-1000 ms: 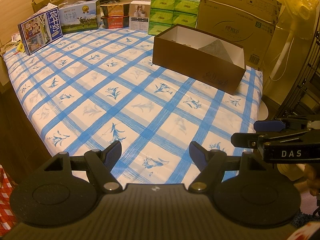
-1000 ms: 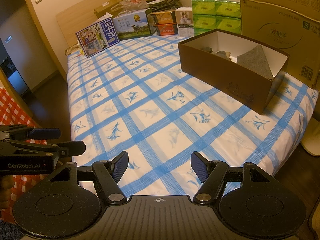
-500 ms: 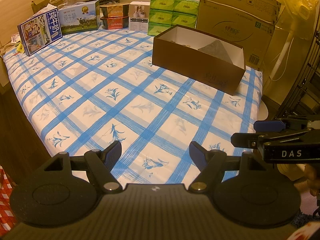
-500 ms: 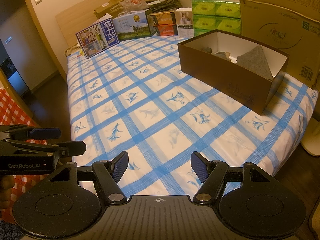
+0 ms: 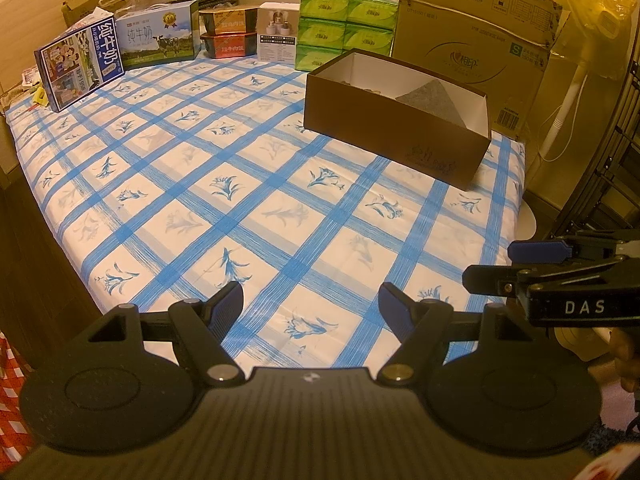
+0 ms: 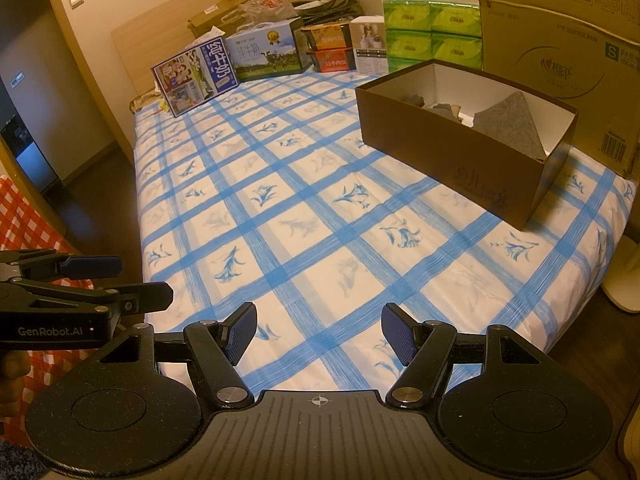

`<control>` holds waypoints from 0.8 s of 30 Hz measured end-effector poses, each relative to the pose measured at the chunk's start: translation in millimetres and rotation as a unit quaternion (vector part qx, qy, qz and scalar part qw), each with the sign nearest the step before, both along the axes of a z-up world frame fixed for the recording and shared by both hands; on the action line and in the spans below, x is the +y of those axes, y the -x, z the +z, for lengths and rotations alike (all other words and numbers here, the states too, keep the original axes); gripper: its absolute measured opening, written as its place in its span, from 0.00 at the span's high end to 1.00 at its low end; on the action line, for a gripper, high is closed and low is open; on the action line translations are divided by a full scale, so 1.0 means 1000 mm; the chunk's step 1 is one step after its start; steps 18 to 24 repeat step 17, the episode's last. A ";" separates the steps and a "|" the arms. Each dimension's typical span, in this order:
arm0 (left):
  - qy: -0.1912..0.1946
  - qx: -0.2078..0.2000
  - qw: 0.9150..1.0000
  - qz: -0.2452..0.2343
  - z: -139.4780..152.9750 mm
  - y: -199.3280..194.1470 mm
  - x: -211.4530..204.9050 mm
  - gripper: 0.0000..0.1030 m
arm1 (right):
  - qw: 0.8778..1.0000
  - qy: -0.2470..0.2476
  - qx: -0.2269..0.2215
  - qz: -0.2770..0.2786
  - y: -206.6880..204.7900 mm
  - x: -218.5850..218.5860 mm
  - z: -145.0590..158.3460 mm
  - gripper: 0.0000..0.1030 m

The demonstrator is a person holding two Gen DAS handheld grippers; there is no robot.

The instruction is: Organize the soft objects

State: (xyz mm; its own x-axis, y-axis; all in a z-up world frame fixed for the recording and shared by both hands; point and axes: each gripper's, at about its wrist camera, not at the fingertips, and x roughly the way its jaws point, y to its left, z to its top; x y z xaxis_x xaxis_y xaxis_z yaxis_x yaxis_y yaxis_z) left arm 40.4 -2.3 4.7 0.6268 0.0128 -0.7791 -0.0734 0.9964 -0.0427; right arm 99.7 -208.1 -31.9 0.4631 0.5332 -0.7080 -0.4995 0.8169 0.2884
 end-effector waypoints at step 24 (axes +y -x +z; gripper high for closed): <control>0.000 -0.002 1.000 -0.003 0.003 -0.006 -0.001 0.29 | 1.000 0.000 0.000 0.000 0.000 0.000 0.000 0.33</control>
